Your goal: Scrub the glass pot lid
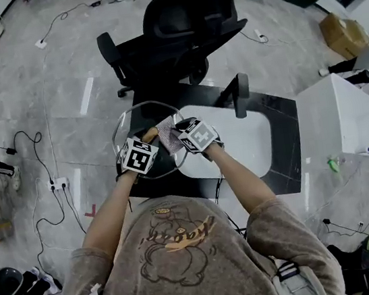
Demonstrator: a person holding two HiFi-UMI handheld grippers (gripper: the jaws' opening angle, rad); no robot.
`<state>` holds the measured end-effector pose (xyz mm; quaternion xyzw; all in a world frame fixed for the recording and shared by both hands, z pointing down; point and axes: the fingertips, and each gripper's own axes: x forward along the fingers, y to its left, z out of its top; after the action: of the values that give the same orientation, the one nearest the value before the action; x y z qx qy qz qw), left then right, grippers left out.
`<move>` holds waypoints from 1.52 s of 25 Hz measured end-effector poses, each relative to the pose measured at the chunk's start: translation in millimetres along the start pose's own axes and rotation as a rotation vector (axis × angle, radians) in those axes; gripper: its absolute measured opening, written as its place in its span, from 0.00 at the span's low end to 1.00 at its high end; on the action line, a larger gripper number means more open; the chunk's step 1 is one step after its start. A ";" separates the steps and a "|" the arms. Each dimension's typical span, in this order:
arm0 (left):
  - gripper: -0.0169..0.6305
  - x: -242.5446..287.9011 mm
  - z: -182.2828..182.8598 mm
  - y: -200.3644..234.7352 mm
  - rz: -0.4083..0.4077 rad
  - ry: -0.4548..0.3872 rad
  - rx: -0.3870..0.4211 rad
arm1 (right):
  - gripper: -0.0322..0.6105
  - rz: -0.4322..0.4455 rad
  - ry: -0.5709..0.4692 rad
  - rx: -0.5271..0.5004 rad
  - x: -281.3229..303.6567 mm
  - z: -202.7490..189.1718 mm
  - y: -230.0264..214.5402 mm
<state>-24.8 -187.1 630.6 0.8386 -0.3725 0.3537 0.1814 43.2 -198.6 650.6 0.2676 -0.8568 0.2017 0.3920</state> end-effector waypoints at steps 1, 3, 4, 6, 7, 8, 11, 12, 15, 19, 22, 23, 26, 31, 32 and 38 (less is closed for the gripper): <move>0.33 -0.2 0.8 0.1 -0.006 0.004 0.001 | 0.16 -0.003 -0.009 0.019 -2.2 -3.7 3.3; 0.33 2.5 1.9 1.1 -0.014 0.003 0.003 | 0.16 -0.008 -0.026 0.066 -6.5 -10.9 7.6; 0.33 3.9 1.9 1.5 -0.016 0.003 0.003 | 0.16 -0.011 -0.032 0.089 -8.6 -14.7 9.8; 0.33 2.9 1.7 0.8 -0.024 0.012 -0.001 | 0.16 -0.019 -0.034 0.115 -11.8 -22.2 16.8; 0.33 2.2 1.8 0.4 -0.028 0.015 -0.001 | 0.16 -0.021 -0.030 0.109 -12.6 -25.3 22.3; 0.33 2.1 1.9 0.3 -0.031 0.015 -0.001 | 0.16 -0.024 -0.026 0.091 -12.9 -27.7 28.6; 0.33 2.3 0.9 0.0 -0.037 0.026 -0.010 | 0.16 -0.067 -0.030 0.002 -10.8 -28.9 43.4; 0.33 2.4 0.8 0.1 -0.037 0.028 -0.012 | 0.16 -0.073 -0.034 -0.027 -8.9 -27.4 48.4; 0.33 2.6 0.9 -0.5 -0.042 0.036 -0.018 | 0.16 -0.029 -0.037 -0.053 -1.6 -22.2 69.6; 0.32 2.4 0.3 -1.6 -0.069 0.059 -0.028 | 0.16 0.005 -0.045 -0.083 8.6 -12.0 93.0; 0.32 3.0 1.0 -1.6 -0.089 0.080 -0.034 | 0.16 0.032 -0.047 -0.108 16.9 -3.9 107.1; 0.32 3.1 1.3 -1.4 -0.093 0.086 -0.036 | 0.16 0.040 -0.044 -0.109 18.4 -1.8 111.0; 0.32 3.2 1.4 -1.4 -0.099 0.097 -0.042 | 0.16 0.054 -0.042 -0.103 23.9 3.9 118.9; 0.32 4.5 1.0 -1.6 -0.111 0.100 -0.047 | 0.16 0.069 -0.060 -0.083 30.5 11.6 122.9; 0.32 4.4 0.6 -1.7 -0.112 0.100 -0.049 | 0.16 0.073 -0.069 -0.070 30.8 11.8 123.0; 0.32 3.5 1.5 -1.6 -0.124 0.100 -0.056 | 0.16 0.114 -0.127 0.020 21.8 19.5 140.4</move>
<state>-21.3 -188.6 632.1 0.8360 -0.3200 0.3725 0.2449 -66.3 -107.2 636.5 0.2348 -0.8917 0.2149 0.3219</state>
